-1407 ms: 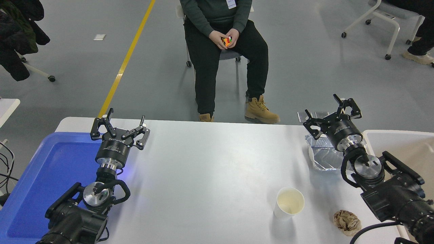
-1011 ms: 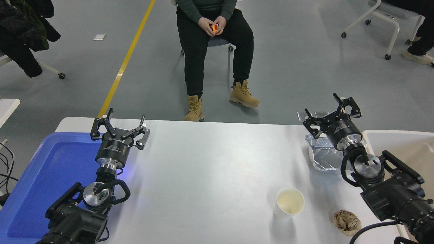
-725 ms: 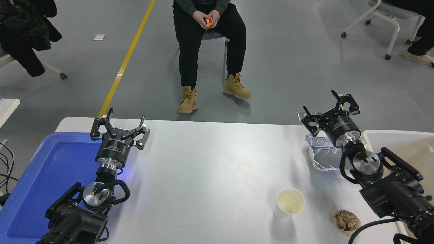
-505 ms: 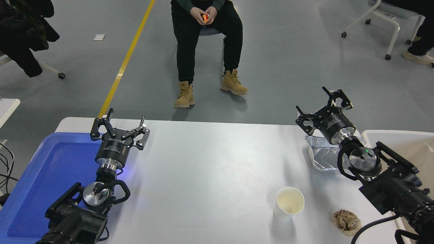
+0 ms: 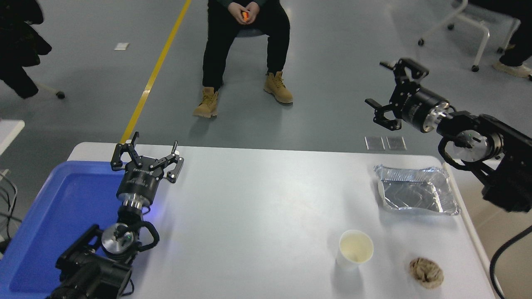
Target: Pick up paper cup place in dustbin
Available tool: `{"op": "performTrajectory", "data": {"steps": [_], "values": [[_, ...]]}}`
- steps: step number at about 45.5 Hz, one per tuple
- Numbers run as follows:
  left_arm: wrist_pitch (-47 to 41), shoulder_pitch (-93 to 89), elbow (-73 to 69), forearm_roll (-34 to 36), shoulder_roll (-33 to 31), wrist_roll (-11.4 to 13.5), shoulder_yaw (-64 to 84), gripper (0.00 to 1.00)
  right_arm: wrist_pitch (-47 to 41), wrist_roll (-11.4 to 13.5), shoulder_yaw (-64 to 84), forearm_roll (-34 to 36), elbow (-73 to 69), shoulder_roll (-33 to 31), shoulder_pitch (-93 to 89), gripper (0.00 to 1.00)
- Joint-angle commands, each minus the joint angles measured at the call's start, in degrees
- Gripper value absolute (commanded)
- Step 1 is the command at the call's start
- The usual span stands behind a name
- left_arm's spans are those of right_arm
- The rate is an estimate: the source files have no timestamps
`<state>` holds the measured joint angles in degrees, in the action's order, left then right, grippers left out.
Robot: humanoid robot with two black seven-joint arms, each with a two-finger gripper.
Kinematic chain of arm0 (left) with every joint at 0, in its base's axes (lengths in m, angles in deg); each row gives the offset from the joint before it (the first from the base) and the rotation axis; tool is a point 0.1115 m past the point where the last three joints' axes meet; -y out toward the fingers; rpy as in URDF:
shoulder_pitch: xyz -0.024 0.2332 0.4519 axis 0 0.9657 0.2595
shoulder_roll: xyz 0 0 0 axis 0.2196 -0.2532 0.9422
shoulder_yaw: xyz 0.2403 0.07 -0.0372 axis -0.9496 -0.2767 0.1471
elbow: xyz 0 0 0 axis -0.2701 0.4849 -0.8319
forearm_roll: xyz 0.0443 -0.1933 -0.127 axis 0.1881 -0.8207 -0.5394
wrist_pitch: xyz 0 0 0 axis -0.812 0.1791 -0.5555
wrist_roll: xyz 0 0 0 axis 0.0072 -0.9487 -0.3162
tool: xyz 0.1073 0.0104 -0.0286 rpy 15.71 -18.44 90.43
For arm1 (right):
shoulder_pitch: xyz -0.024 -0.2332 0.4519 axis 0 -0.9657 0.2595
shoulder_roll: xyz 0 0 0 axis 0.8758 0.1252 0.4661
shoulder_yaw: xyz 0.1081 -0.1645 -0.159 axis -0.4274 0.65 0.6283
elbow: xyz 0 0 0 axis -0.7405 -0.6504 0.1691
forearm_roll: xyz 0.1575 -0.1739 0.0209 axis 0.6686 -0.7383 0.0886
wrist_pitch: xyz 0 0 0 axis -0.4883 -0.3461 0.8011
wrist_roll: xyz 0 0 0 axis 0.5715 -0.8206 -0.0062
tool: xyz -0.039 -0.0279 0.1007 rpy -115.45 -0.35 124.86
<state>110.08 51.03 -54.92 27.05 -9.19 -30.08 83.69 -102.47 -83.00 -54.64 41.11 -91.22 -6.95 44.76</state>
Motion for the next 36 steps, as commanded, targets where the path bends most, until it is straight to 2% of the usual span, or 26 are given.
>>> {"op": "performTrajectory", "data": {"steps": [1, 10, 20, 33, 36], "values": [[0.0, 0.0, 0.0, 0.0, 0.0, 0.0, 0.0, 0.99, -0.1, -0.3, 29.7, -0.2, -8.8, -6.7, 25.7, 1.0], [0.0, 0.0, 0.0, 0.0, 0.0, 0.0, 0.0, 0.99, -1.0, -0.3, 43.0, 0.0, -14.1, -5.4, 40.3, 1.0], [0.0, 0.0, 0.0, 0.0, 0.0, 0.0, 0.0, 0.99, -5.1, -0.3, 58.7, -1.7, -19.5, 1.2, 53.9, 1.0], [0.1, 0.0, 0.0, 0.0, 0.0, 0.0, -0.1, 0.99, -16.5, -0.6, 67.1, -14.6, -20.8, 12.6, 65.3, 1.0], [0.0, 0.0, 0.0, 0.0, 0.0, 0.0, -0.1, 0.99, -18.1, -1.1, 67.9, -15.7, -21.0, 14.6, 66.9, 1.0]]}}
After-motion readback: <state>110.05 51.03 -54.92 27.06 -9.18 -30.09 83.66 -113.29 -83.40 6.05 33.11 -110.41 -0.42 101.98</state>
